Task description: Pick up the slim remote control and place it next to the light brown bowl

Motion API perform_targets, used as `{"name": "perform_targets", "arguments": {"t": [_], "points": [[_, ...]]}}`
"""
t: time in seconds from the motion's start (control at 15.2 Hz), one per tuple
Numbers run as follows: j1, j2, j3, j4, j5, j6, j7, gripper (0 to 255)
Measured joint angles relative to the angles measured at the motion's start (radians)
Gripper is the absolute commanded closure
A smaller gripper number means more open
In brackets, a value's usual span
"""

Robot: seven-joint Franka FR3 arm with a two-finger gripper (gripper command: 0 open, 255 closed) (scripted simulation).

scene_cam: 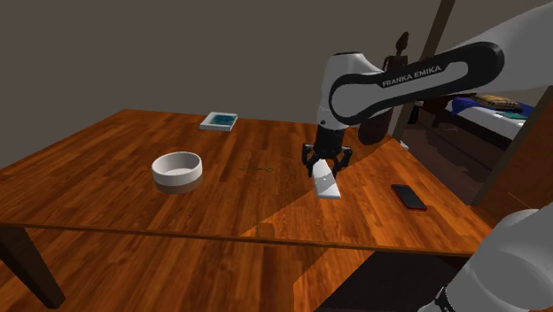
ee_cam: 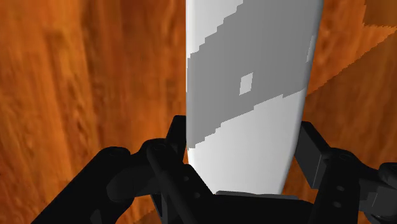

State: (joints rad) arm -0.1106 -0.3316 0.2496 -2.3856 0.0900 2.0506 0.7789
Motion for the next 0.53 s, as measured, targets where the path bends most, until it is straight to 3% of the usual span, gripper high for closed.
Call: {"name": "perform_targets", "arguments": {"t": [0.53], "points": [[0.04,0.257,0.109,0.273,-0.059,-0.02,0.189,255]]}}
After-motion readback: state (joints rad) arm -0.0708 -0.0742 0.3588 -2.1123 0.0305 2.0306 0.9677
